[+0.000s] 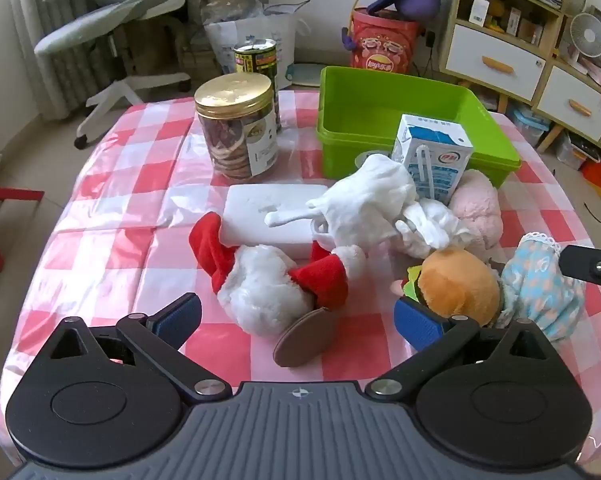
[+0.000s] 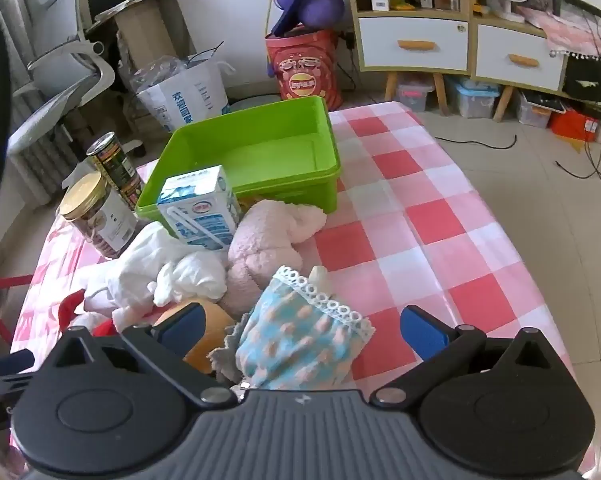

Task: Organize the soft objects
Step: 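Reach both tools toward the Santa plush and burger plush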

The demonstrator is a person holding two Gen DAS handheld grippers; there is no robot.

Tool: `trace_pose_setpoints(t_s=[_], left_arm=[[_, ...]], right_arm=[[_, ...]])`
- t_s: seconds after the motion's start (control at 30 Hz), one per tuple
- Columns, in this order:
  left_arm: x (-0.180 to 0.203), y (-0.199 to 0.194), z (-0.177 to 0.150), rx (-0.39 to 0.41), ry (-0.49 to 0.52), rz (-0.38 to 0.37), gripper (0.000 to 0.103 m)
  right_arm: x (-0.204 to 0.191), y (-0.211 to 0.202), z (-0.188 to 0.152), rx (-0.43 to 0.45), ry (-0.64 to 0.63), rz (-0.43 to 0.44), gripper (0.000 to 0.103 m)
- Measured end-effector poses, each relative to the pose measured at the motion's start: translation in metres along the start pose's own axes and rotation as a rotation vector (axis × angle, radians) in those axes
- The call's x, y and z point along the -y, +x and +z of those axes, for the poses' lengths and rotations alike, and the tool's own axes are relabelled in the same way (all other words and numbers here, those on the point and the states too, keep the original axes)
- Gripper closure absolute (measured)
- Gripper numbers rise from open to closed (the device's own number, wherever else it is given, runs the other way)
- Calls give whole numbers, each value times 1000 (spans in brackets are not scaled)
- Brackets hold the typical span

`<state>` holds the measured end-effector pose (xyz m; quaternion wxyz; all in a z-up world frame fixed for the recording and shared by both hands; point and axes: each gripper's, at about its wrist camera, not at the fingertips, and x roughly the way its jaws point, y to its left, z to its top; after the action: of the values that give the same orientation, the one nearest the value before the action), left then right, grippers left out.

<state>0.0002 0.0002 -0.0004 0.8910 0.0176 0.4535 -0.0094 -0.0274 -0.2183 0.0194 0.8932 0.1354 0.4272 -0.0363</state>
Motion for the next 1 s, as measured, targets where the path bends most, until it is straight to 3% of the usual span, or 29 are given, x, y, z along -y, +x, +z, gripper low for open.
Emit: trace_pose_setpoints(t_s=[1.0], left_arm=[[-6,10,-6,-19,4,3,5]], right_arm=[[-12,7,-7,-10,-39,5,20]])
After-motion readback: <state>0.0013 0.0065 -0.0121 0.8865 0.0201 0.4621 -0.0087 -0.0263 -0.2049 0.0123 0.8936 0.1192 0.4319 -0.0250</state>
